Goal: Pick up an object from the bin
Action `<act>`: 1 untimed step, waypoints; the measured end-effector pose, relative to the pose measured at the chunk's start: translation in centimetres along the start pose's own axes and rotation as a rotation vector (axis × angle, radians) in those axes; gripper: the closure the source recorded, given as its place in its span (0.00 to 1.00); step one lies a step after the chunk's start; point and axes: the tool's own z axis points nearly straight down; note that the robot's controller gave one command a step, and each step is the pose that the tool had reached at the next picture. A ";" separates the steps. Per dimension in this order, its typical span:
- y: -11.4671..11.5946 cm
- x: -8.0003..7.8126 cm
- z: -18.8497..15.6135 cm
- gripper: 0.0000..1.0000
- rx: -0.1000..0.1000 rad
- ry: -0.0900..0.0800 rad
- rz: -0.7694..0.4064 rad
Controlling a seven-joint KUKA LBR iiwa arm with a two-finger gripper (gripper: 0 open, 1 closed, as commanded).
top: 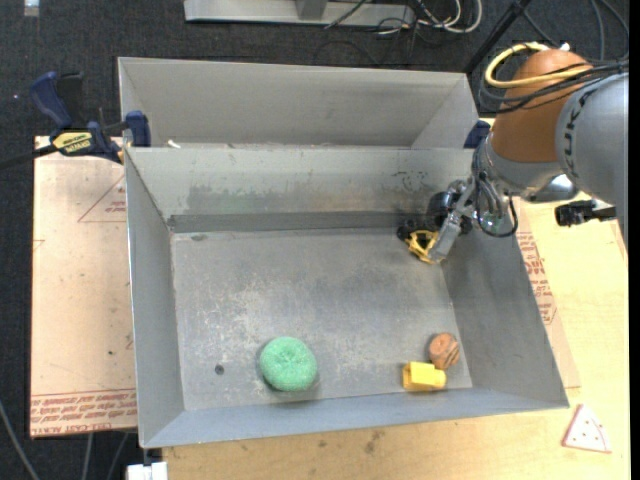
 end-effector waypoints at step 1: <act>0.0 0.0 -4.1 1.00 -0.001 -0.002 0.000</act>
Offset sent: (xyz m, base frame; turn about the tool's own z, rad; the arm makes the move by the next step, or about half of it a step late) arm -0.0001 -0.0001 0.0683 0.0000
